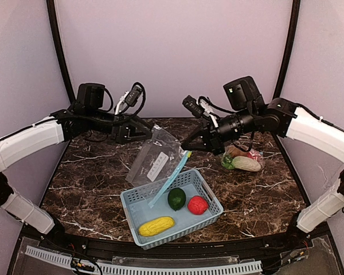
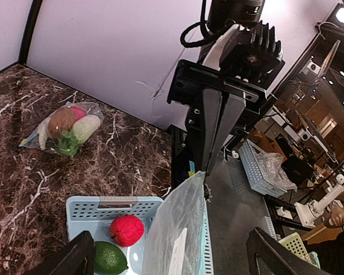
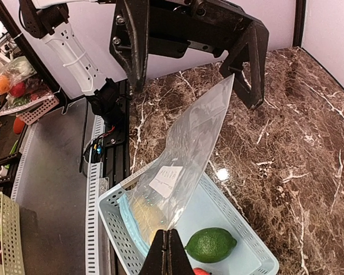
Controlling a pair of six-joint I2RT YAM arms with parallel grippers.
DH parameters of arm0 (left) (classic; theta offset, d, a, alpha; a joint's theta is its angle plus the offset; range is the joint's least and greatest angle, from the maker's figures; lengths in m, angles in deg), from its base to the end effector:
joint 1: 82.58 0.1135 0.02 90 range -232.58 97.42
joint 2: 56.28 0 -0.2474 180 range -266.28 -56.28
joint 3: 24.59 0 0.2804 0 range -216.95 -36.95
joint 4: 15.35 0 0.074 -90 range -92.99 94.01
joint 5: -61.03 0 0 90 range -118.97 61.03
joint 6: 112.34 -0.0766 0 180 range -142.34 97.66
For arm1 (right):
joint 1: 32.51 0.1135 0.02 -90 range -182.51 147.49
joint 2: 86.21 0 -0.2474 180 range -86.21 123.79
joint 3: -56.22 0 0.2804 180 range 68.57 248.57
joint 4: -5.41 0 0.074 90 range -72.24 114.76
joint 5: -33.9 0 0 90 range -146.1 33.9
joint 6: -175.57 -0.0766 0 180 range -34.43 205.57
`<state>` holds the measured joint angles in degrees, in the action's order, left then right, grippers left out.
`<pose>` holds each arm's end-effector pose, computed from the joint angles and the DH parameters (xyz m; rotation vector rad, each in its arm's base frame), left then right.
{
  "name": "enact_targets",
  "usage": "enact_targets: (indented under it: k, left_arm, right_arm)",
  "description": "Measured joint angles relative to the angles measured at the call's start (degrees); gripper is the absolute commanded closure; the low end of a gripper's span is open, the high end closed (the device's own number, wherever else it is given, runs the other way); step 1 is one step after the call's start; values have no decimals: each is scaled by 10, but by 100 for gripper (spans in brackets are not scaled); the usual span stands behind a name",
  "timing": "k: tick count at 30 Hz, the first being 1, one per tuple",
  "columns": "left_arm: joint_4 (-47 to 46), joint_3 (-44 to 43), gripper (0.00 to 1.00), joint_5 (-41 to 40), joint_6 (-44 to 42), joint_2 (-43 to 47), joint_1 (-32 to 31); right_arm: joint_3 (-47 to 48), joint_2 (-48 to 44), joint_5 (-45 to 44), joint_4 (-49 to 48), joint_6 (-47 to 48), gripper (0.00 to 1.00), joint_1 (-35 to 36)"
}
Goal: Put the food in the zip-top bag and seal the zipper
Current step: Pass from the right arm to the left
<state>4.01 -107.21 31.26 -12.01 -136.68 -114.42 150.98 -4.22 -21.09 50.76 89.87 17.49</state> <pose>0.2758 -0.2496 0.3353 1.1031 1.6397 -1.4656 0.2069 0.3149 0.3468 -1.3413 1.7832 1.1067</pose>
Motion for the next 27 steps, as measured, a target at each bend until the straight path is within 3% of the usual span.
enact_targets:
  k: [2, 4, 6, 8, 10, 15, 19, 23, 27]
  left_arm:
    - [0, 0, 14, 10, 5, -3, -12]
    - [-1, 0, 29, 20, 11, -11, -25]
    - [-7, 0, 47, 31, 19, -28, -41]
    - [-15, -1, 75, 39, 29, -43, -54]
    - [-33, 0, 94, 45, 45, -57, -66]
    - [-105, 30, 99, 30, 80, -47, -77]
    - [-143, 64, 99, -4, 82, -9, -77]
    - [-182, 90, 99, -27, 83, 29, -76]
    - [-219, 108, 99, -38, 90, 49, -77]
  right_arm:
    - [0, 0, 7, 3, 4, 100, 0]
    - [0, 0, 14, 5, 9, 100, 0]
    - [0, 1, 17, 5, 10, 100, 1]
    - [0, 1, 17, 4, 10, 100, 2]
    - [-3, 0, 16, -4, 9, 85, 3]
    - [-52, -12, -10, -48, -15, 33, 3]
    - [-116, -49, -40, -107, -61, 18, -2]
    - [-192, -103, -53, -196, -117, 18, -14]
    - [-260, -136, -43, -315, -182, 29, -30]
